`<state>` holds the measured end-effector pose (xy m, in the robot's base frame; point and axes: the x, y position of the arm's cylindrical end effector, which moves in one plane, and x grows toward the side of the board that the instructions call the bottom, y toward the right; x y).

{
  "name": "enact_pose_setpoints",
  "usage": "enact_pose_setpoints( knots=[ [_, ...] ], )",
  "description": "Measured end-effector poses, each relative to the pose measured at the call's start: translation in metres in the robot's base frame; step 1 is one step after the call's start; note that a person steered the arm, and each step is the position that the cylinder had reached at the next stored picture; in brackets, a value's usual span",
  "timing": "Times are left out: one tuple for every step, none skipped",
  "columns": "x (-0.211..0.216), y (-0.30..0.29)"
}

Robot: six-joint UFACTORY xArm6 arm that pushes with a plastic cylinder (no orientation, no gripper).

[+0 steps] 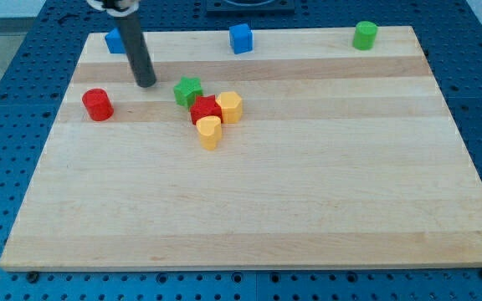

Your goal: Push the yellow heart to the yellow hexagon

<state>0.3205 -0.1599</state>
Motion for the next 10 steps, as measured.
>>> enact_pose_setpoints(
  knots=[
    [0.000, 0.021],
    [0.000, 0.022],
    [0.000, 0.022],
    [0.000, 0.016],
    [0.019, -0.007],
    [0.048, -0.026],
    [0.090, -0.027],
    [0.127, -0.008],
    [0.129, 0.047],
    [0.129, 0.100]
  ],
)
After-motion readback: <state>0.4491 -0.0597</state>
